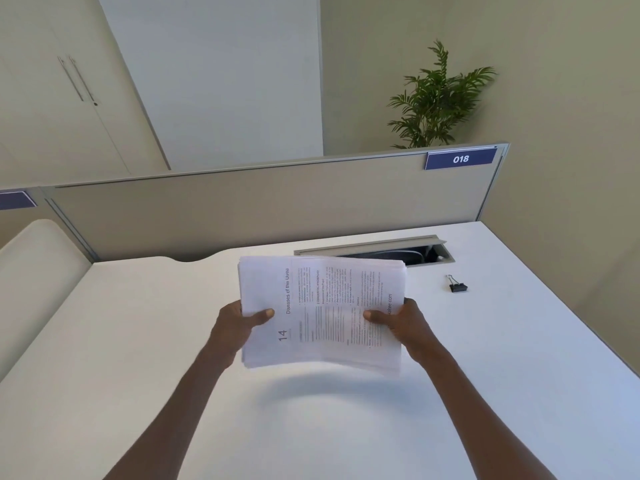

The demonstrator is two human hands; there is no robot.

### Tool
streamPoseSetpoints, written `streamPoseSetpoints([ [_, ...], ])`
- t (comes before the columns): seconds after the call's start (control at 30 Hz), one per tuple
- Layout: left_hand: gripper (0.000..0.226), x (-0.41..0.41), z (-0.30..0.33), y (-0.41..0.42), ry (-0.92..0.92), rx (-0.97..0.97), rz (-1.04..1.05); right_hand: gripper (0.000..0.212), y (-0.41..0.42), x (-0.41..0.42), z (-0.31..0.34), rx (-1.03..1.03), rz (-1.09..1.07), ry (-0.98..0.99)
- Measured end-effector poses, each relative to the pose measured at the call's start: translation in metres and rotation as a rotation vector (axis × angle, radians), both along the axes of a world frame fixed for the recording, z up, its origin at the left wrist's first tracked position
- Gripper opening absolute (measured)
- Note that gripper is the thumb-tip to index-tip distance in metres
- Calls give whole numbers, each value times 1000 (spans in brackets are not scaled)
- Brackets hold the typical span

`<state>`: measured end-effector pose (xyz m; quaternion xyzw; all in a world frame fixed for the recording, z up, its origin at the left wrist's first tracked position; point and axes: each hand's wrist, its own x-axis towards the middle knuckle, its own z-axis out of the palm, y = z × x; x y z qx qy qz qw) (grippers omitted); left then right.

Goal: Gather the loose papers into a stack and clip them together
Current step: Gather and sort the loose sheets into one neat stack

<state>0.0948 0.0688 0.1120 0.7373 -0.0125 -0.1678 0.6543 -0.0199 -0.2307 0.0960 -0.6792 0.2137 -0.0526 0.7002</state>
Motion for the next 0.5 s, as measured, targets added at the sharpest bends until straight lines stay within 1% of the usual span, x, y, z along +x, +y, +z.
streamPoseSetpoints([
  [0.1,19,-9,-27,-17,-39,77,185,35,8,5,-5,-129,-132,21],
  [0.2,15,-20,-42,-30,-50,82,283,33,14,6,-11,-151,-203,-7],
  [0.3,12,-27,-44,-36,-58,55,308,33,14,5,-19,-140,-232,-10],
  [0.4,13,-30,-46,-35,-59,77,300,31,11,3,-28,-105,-207,-15],
  [0.5,21,-33,-55,-28,-29,115,261,33,11,-2,-40,-79,-148,10],
])
